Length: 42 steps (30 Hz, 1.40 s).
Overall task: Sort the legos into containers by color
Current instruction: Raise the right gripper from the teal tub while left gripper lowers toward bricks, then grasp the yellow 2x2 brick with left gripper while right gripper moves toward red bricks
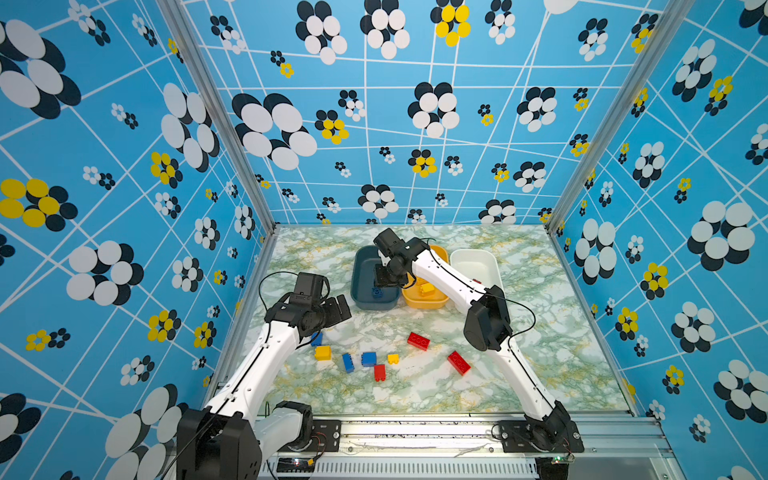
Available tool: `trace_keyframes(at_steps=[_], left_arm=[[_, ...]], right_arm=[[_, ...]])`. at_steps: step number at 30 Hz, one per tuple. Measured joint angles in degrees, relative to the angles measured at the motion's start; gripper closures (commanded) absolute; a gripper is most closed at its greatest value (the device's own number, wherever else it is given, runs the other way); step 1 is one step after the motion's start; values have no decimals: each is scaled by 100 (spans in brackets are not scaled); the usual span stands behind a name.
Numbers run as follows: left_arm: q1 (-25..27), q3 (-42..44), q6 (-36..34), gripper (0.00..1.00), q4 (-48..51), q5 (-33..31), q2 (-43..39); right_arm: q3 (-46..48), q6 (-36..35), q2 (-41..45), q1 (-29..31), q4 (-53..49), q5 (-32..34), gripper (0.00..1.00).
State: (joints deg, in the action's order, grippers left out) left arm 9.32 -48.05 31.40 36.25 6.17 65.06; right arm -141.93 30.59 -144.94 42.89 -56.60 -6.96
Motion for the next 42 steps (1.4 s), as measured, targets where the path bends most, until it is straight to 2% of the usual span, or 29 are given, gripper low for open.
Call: trace_keyframes(at_steps=[15,25,31,42], left_arm=[[-4,199,-118,3,229,-203,9],[186,369,-133,7,715,-459,20],[256,369,-133,9,951,-645,254],[275,369,-94,16,1156,-881,811]], right_arm=[[0,-354,92,0,-216,-111,34],[149,-765,699,0,-474,-125,28],[1145,-957,1486,0,-407,-284,27],[4129,-874,3368,-181,584,-525,27]])
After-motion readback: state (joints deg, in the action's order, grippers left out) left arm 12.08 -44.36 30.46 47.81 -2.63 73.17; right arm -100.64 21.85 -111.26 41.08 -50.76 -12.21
